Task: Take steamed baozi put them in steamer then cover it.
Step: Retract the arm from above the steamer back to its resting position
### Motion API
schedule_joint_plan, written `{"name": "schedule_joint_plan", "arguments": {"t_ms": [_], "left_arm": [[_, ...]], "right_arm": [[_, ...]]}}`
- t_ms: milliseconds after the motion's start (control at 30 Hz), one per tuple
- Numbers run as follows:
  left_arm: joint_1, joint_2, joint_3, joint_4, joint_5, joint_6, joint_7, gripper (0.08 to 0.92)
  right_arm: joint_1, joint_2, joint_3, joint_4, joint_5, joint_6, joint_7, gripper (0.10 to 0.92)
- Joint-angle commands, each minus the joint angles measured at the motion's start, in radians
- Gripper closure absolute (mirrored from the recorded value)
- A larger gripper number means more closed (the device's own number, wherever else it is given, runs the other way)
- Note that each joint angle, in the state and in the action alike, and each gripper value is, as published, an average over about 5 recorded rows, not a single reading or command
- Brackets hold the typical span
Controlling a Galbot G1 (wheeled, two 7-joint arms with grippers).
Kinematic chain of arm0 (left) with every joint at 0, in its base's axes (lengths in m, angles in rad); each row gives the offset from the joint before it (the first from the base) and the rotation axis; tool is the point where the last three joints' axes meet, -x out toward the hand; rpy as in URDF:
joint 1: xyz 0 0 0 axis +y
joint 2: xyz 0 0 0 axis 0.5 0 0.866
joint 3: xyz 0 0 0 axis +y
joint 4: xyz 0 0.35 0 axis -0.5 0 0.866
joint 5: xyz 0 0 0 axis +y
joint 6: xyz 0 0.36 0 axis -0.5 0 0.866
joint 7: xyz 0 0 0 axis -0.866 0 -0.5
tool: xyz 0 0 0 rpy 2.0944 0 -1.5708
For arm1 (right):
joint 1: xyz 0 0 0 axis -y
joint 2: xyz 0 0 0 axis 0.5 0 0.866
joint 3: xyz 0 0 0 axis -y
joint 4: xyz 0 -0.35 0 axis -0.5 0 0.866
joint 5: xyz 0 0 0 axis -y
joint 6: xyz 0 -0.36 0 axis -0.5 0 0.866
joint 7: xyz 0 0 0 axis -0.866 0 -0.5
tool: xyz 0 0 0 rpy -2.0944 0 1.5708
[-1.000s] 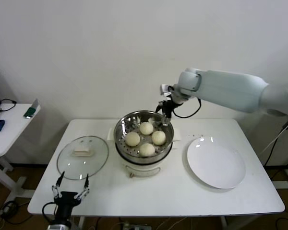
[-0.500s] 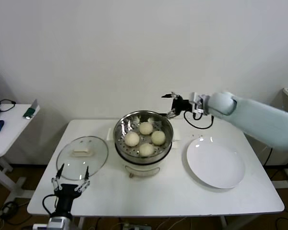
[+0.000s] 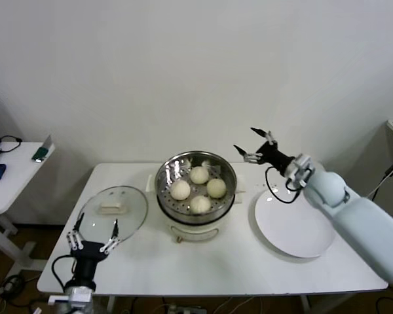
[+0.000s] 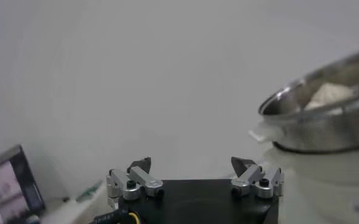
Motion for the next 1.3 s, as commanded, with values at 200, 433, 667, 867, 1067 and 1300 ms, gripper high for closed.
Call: {"name": "schedule_joint_plan", "arguments": {"t_ms": [200, 433, 667, 867, 1067, 1300], "left_arm": [[-0.047, 0.132, 0.050, 0.029, 1.020, 0.249, 0.016, 0.177], [-0.211, 0.180, 0.097, 0.250, 1.069, 0.249, 0.016, 0.177], [-0.363, 0.195, 0.112, 0.451, 1.040, 0.195, -0.027, 0.177], [-0.451, 0.188, 0.129, 0.583, 1.019, 0.151, -0.036, 0.177], [-0.527, 0.172, 0.120, 0.719, 1.031, 0.102, -0.070, 0.177], [-0.586, 0.167, 0.115, 0.806, 1.044, 0.074, -0.099, 0.177]], "right_arm": [[-0.687, 0.199, 0.632, 0.154, -0.087, 0.011, 0.061, 0.203], [-0.772, 0.251, 0.689, 0.156, -0.142, 0.020, 0.036, 0.203], [-0.813, 0.280, 0.729, 0.158, -0.144, 0.020, 0.028, 0.203], [-0.819, 0.307, 0.736, 0.139, -0.175, 0.024, 0.023, 0.203], [-0.807, 0.318, 0.734, 0.124, -0.188, 0.023, 0.020, 0.203], [-0.783, 0.319, 0.733, 0.101, -0.194, 0.025, 0.018, 0.203]]}}
